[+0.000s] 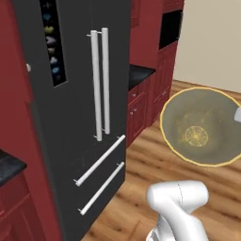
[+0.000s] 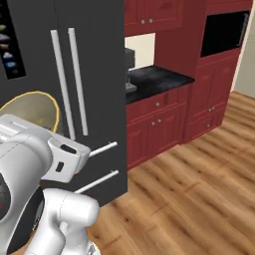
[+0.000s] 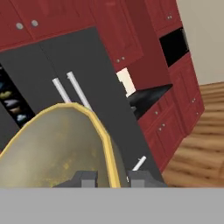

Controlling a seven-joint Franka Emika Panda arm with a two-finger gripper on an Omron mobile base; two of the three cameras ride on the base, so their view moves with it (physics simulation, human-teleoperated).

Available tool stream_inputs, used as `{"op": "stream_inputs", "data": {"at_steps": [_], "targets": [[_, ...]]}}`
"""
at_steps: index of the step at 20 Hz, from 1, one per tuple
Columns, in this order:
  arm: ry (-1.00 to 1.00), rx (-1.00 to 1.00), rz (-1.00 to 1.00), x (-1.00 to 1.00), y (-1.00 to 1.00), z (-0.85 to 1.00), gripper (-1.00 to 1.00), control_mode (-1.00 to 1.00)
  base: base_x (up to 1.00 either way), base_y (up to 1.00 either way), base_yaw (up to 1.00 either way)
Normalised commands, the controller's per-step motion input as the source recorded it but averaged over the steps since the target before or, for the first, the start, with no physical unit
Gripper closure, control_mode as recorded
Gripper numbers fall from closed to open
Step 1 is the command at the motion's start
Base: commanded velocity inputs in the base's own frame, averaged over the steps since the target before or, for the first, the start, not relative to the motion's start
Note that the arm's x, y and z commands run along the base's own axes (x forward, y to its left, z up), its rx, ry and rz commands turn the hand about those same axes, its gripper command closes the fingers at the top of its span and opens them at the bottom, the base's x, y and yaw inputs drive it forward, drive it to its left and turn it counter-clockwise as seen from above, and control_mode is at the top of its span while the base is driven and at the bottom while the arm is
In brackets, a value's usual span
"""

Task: Move the bowls from the cabinet to the plates on the dining table.

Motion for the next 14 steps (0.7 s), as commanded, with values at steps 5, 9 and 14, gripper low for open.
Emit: {"op": "stream_inputs", "data": {"at_steps": [5, 9, 14], "targets": [[0.0, 0.0, 0.0, 0.0, 0.0, 0.0, 1.0, 1.0, 0.0, -0.42, -0.34], [0.0, 0.0, 0.0, 0.0, 0.0, 0.0, 1.0, 1.0, 0.0, -0.41, -0.34], [0.0, 0.0, 0.0, 0.0, 0.0, 0.0, 1.0, 1.0, 0.0, -0.4, -0.34]]}}
